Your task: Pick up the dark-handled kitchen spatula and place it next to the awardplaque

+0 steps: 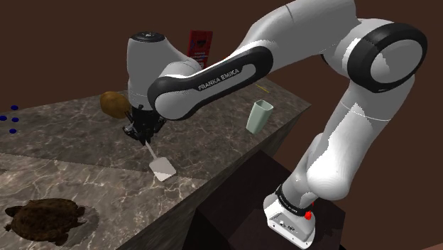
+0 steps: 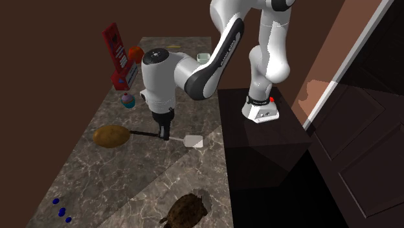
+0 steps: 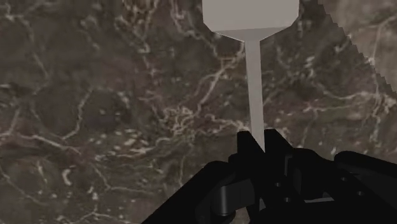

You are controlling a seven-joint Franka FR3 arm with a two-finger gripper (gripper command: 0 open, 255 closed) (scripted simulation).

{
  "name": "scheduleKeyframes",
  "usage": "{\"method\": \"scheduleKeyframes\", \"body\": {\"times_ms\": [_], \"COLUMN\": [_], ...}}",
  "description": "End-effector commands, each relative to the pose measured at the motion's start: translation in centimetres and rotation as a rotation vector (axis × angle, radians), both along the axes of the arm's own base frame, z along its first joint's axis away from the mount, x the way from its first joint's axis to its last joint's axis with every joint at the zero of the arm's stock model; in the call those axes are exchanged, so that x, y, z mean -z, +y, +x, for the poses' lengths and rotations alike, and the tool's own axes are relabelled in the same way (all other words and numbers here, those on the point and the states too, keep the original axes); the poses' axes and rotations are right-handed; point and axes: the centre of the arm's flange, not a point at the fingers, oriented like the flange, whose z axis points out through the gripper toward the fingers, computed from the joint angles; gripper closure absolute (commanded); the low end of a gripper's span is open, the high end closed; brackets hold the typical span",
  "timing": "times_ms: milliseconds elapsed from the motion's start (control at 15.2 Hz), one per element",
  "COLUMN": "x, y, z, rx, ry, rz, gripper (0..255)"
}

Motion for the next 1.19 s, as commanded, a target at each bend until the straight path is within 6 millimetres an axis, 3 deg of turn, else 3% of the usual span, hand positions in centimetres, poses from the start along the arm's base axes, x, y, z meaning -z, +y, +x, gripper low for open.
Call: {"method": "scheduleKeyframes", "body": {"times_ms": [0,1122], "x": [-0.9,-9.9], "y": [0.0,0.0], "z": [0.1,0.1], "rx": [0.0,0.0], "ry": [0.0,0.0], "rz": [0.0,0.0], "gripper": [255,255]}}
